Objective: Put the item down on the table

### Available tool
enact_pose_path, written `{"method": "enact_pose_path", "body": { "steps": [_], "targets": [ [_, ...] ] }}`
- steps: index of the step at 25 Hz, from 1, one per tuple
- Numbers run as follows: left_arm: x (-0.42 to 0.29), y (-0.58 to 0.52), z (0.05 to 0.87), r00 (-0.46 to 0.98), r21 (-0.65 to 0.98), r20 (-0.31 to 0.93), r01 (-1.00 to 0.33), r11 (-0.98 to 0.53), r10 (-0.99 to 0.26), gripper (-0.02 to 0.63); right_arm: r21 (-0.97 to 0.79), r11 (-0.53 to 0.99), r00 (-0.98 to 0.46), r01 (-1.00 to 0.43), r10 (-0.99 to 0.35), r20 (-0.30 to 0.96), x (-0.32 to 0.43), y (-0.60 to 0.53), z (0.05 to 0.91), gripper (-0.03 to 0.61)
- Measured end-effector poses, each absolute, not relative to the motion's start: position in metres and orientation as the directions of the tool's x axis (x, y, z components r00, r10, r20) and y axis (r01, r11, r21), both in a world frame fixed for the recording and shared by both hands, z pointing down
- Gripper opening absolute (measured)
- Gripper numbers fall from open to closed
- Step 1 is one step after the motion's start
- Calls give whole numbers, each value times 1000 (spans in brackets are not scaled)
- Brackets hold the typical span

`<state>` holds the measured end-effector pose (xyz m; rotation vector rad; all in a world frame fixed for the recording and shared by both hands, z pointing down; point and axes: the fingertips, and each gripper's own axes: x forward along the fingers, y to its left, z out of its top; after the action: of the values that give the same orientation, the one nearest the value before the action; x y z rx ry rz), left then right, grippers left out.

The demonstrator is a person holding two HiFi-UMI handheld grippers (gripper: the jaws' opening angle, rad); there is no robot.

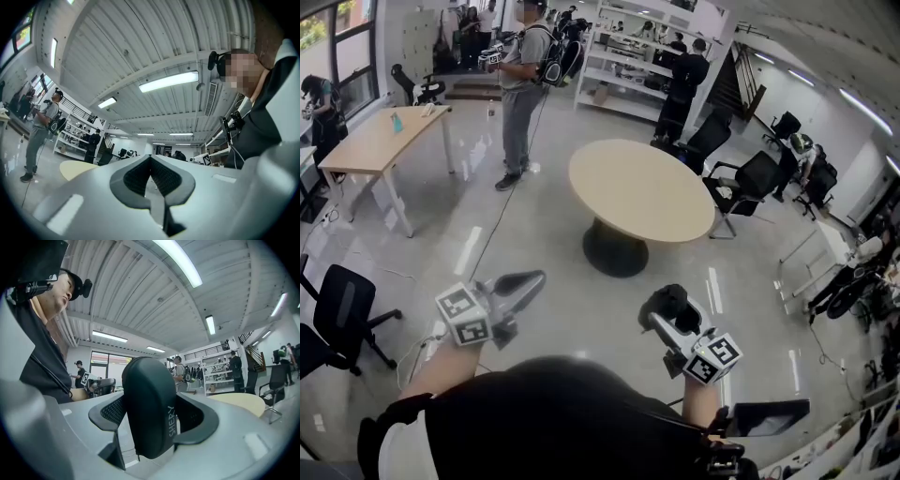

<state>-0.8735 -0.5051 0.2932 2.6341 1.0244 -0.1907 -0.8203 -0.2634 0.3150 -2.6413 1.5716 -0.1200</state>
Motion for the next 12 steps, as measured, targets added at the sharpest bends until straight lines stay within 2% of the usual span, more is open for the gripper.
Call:
{"method": "enact_pose_path", "body": {
  "steps": [12],
  "targets": [
    [-861, -472, 288, 723, 228, -221, 690, -687, 654, -6, -105, -483, 482, -870, -876, 29, -812, -233, 317, 341]
  ]
}}
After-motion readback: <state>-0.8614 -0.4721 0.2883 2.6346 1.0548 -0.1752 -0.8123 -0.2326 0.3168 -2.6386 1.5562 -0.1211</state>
